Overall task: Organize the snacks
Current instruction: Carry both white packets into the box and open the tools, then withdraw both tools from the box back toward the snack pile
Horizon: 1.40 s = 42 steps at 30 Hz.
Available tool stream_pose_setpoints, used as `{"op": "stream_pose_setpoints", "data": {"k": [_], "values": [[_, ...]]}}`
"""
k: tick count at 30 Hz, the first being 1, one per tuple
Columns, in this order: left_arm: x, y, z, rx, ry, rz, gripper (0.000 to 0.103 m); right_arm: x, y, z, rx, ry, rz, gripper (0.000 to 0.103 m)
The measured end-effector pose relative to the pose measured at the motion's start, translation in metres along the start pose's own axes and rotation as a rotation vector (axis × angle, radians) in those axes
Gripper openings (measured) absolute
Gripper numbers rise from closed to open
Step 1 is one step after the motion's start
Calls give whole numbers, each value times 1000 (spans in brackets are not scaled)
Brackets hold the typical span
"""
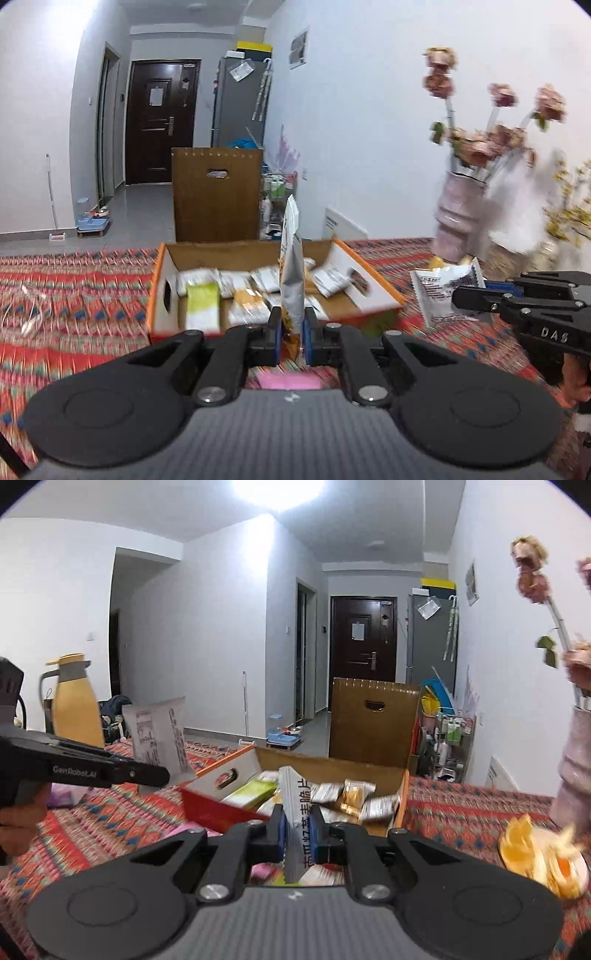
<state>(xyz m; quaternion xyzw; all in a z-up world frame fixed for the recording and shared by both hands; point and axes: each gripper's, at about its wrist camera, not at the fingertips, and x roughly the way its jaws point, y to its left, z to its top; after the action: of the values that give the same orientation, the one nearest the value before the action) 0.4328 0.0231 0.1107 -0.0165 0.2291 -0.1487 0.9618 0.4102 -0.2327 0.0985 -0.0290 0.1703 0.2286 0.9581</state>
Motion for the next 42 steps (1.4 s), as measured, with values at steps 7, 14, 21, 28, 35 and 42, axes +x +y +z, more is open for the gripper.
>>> {"op": "stream_pose_setpoints", "data": {"k": [7,14,21,28,35,42], "values": [[104,46,21,-61,61,38,11,118,-44,26,-3,80,-49,12],[179,73,15,-104,113,64,18,209,-61,15,-86,188,-199,16],[186,89,8,-117,114,114,44,234,-69,12,-5,207,-139,44],[160,85,25,-92,38,139,46,218,-67,24,-5,163,-138,46],[95,70,42,-53,-55,138,61,153,-68,49,48,65,-133,60],[7,32,28,5,-86,110,78,72,-55,61,40,10,-145,69]]}}
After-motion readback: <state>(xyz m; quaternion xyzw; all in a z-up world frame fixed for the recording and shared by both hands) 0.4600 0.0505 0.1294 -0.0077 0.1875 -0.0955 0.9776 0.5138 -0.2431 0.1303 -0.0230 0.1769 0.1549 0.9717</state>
